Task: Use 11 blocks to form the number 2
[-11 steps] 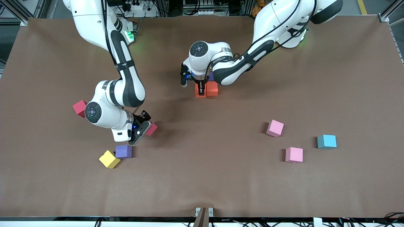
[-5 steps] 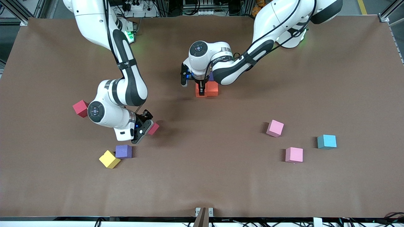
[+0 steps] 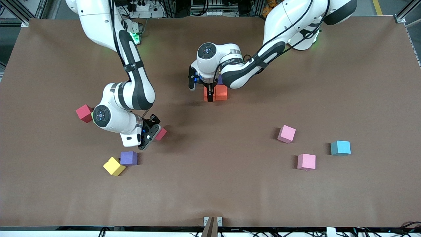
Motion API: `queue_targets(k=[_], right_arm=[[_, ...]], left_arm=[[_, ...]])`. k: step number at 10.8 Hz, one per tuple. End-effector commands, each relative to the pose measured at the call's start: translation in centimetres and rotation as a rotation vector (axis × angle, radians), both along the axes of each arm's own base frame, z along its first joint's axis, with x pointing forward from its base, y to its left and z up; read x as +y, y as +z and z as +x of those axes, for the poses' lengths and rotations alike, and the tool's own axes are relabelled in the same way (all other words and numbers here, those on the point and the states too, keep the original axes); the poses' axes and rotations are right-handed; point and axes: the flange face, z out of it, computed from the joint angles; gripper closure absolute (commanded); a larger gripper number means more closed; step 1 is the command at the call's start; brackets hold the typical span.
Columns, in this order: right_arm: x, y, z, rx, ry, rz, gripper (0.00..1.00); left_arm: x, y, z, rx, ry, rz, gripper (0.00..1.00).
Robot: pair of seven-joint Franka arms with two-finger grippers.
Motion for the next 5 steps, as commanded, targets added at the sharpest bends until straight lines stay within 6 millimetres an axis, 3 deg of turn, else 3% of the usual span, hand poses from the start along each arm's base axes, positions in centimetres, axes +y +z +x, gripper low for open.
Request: queue_targets(k=[1, 5], right_arm=[[-0.2, 0.6, 0.0, -0.005, -0.013, 0.022, 0.67], [-0.2, 0.6, 0.0, -0.005, -0.013, 0.022, 0.67]], left_arm=[[0.1, 1.5, -0.3, -0.009, -0.016, -0.001, 0.0], [0.3, 3.3, 0.1, 0.009, -0.012, -0.027, 0.0]])
